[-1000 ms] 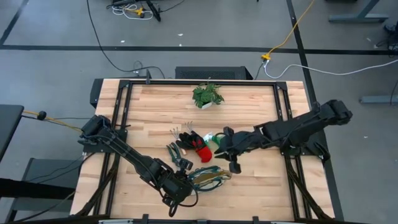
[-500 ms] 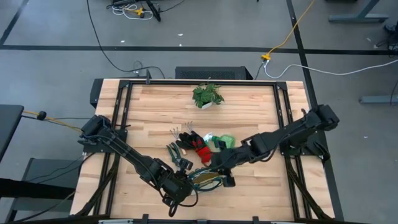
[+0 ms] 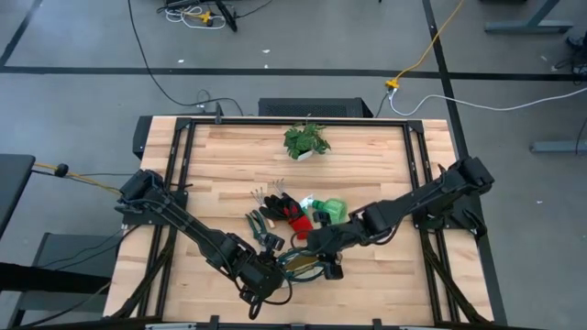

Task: Pick & Place Garden tools in Gardening bag
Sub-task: Prepare the gray gardening bag

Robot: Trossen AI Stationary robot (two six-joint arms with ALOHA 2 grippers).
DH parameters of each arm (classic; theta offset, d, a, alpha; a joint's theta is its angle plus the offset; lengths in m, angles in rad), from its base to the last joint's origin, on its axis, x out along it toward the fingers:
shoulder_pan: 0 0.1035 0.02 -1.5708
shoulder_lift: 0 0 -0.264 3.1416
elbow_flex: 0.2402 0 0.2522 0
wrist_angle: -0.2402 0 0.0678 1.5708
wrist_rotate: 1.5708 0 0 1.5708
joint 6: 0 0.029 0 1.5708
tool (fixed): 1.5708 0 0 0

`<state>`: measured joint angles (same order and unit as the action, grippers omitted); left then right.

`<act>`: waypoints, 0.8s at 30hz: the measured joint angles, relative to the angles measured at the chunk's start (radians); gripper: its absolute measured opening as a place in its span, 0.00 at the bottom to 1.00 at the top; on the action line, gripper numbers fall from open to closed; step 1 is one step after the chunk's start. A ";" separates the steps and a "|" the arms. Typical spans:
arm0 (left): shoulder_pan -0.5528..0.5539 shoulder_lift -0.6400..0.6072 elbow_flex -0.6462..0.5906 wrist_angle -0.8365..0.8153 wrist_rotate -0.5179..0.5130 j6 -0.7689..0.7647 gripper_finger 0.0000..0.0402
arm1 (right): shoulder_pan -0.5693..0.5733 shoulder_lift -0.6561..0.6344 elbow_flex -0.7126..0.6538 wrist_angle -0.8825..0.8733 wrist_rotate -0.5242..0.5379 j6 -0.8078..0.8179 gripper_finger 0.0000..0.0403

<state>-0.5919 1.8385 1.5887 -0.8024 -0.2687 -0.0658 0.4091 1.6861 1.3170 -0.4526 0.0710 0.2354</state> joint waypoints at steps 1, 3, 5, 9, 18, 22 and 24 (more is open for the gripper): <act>0.000 0.000 0.000 0.000 0.000 0.000 0.10 | 0.000 0.006 0.000 0.001 0.000 0.000 0.19; 0.000 0.000 0.000 0.000 0.000 0.000 0.10 | 0.000 0.019 0.000 -0.004 0.000 0.000 0.19; 0.000 0.000 0.000 0.001 0.000 0.000 0.10 | 0.000 0.027 0.000 0.000 -0.001 0.000 0.19; 0.000 0.000 0.000 0.000 0.000 0.000 0.10 | 0.000 0.039 0.000 0.001 0.000 -0.005 0.19; 0.000 0.000 0.000 0.002 0.000 0.000 0.10 | 0.001 0.038 0.000 0.003 0.009 -0.004 0.19; 0.000 0.000 0.000 0.002 0.000 0.000 0.10 | 0.001 0.043 0.000 0.005 0.011 0.014 0.19; 0.000 0.000 0.000 0.002 0.001 -0.001 0.10 | 0.001 0.054 0.000 0.000 0.011 0.015 0.19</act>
<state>-0.5919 1.8385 1.5887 -0.8009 -0.2673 -0.0666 0.4099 1.7400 1.3170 -0.4524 0.0817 0.2502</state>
